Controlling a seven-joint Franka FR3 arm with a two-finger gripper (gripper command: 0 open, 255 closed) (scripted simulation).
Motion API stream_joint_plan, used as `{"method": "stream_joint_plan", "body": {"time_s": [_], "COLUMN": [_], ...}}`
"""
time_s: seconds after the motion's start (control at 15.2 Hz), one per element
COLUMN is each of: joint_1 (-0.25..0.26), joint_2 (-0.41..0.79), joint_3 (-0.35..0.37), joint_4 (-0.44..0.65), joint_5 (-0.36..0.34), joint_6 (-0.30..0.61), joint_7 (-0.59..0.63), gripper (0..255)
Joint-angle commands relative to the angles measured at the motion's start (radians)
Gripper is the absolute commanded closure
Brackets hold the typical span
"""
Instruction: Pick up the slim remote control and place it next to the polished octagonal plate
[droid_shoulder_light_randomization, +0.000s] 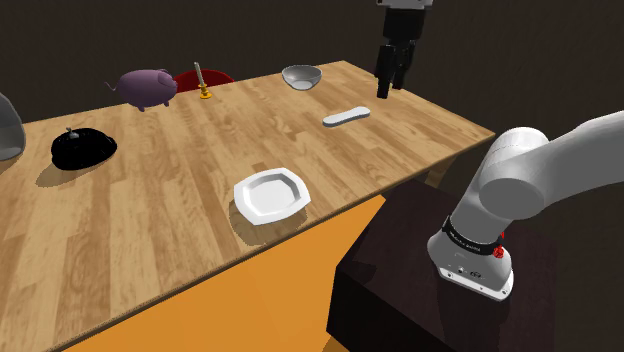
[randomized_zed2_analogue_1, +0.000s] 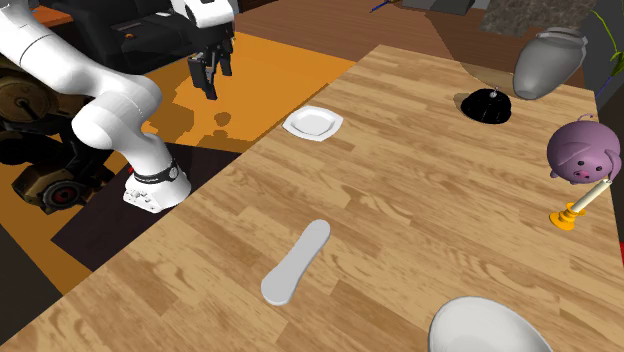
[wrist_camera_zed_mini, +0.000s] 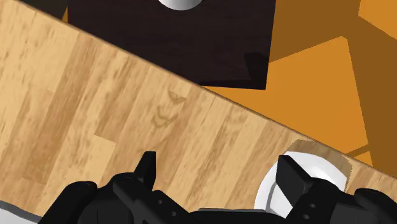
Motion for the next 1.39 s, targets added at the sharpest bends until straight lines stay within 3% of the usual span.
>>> {"method": "stream_joint_plan", "body": {"time_s": [0.0, 0.4, 0.79, 1.32], "joint_1": [0.000, 0.014, 0.036, 0.096], "joint_2": [0.000, 0.048, 0.171, 0.431], "joint_3": [0.000, -0.133, -0.269, -0.438], "joint_4": [0.000, -0.070, -0.078, 0.009], "joint_5": [0.000, -0.124, -0.221, -0.253], "joint_6": [0.000, 0.122, 0.272, 0.483], "joint_7": [0.000, -0.294, -0.579, -0.961], "gripper": [0, 0, 0, 0]}}
